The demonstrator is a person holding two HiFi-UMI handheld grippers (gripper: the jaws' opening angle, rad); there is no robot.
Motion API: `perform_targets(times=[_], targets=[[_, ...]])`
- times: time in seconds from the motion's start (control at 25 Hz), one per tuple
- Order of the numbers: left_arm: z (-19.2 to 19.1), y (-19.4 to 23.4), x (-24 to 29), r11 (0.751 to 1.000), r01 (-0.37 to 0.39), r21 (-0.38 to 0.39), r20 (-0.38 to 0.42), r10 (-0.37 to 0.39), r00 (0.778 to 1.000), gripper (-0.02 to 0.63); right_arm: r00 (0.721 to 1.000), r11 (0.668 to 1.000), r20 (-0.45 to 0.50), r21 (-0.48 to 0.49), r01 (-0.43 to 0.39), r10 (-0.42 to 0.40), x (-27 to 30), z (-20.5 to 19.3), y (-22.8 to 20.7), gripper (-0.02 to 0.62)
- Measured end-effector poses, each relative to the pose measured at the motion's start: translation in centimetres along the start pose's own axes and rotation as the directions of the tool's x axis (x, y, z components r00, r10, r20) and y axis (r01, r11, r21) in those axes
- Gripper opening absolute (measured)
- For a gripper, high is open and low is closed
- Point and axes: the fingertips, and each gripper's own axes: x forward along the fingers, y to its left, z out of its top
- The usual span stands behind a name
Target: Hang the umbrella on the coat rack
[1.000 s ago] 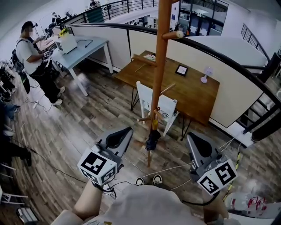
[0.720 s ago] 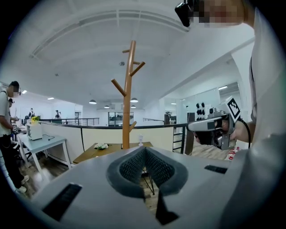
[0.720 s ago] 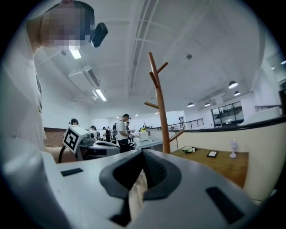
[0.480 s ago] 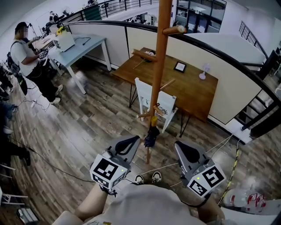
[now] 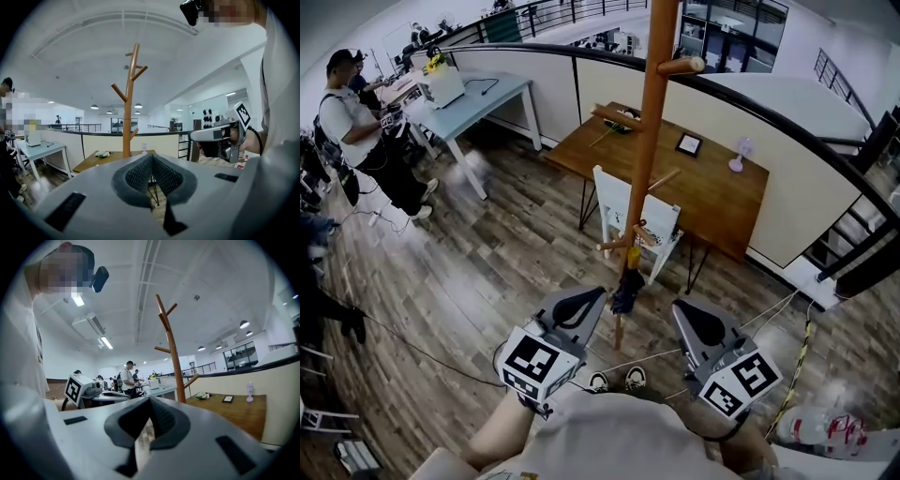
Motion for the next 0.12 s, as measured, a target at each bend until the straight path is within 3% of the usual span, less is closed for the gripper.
perform_targets(times=[0.12], targets=[[0.10,0.17,0.09,1.000,-0.008,-0.009,0.003,0.008,1.000,0.002,1.000,1.000,0.007,0.002,0.003,-0.003,0.12,0.21,0.11,0.003]])
